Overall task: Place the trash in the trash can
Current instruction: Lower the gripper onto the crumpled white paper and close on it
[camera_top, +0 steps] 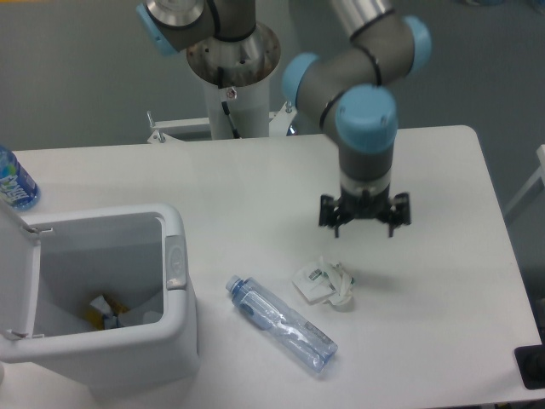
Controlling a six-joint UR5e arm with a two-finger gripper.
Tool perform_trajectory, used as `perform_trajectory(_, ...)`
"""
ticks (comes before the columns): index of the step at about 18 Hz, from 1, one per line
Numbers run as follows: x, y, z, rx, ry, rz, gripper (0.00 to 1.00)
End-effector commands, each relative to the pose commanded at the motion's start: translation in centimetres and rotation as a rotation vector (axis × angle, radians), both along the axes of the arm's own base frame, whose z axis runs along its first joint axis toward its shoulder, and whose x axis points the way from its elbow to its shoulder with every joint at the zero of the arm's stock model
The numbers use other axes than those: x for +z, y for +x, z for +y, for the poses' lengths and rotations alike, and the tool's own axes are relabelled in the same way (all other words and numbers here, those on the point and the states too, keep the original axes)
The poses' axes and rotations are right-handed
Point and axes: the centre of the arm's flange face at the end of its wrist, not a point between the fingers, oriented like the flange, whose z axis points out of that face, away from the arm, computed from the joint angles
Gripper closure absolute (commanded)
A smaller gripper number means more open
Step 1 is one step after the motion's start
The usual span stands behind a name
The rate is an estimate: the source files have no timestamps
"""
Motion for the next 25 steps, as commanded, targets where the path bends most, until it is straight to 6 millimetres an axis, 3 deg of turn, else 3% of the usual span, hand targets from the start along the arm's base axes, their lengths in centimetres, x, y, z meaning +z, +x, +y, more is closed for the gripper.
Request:
perform_trajectory(14,-4.2,1.0,3.1,0.049,0.000,-0.004,0.01)
perform_trajectory(19,-3.9,0.8,2.6,0.052,-0.038,0.030,0.87)
perform_trajectory(20,-4.1,0.8,2.5,0.049,-0.047,0.033,0.98)
perform_trajectory(25,-3.8,0.6,2.5,0.043,-0.041,0.041,1.00)
